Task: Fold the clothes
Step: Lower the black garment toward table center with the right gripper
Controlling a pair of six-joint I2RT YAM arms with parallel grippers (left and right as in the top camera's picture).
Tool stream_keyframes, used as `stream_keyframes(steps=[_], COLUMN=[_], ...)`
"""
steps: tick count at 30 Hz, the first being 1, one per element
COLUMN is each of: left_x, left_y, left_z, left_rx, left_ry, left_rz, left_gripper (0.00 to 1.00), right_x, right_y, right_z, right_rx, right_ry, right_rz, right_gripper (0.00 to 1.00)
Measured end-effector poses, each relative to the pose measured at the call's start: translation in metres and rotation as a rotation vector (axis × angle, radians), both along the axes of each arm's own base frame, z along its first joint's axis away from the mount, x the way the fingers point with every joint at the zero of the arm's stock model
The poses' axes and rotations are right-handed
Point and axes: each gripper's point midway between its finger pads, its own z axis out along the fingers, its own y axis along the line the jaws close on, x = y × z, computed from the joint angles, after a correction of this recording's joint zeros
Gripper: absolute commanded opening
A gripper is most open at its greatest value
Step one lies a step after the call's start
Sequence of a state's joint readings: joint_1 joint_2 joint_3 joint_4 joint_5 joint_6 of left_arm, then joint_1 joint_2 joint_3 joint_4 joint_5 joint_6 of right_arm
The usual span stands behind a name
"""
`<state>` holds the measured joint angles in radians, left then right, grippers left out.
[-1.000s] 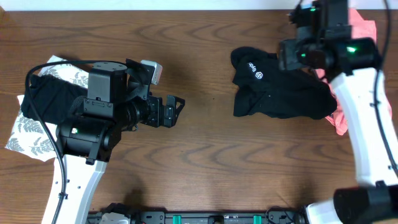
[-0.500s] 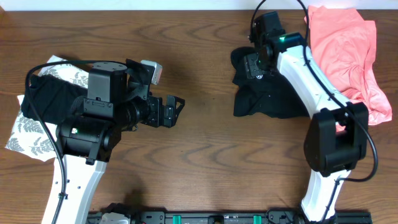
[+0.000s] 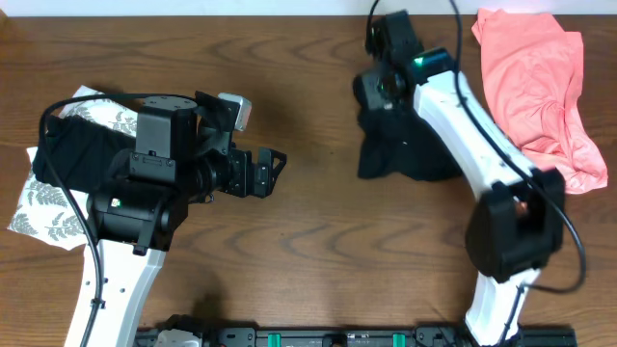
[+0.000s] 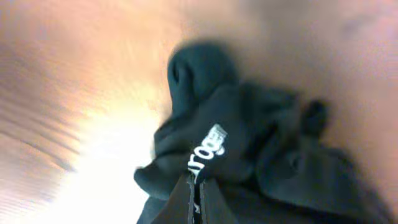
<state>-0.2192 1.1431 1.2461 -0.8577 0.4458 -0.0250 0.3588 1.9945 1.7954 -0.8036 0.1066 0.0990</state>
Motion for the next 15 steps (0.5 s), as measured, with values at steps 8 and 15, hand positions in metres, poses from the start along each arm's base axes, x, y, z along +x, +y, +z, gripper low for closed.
stream_keyframes(steps=[8,15], left_x=[0.0,0.0], left_y=[0.0,0.0], left_z=[0.0,0.0], left_rx=[0.0,0.0], left_ry=[-0.001,0.0], left_rz=[0.0,0.0], left_gripper=[0.99,0.98], right_x=[-0.005,-0.02], right_y=[-0.005,-0.02], right_z=[0.21,0.255], right_rx=[0.27,0.32], right_ry=[-0.499,-0.601], right_rz=[-0.098,-0.168], right_gripper=[0.01,0.01])
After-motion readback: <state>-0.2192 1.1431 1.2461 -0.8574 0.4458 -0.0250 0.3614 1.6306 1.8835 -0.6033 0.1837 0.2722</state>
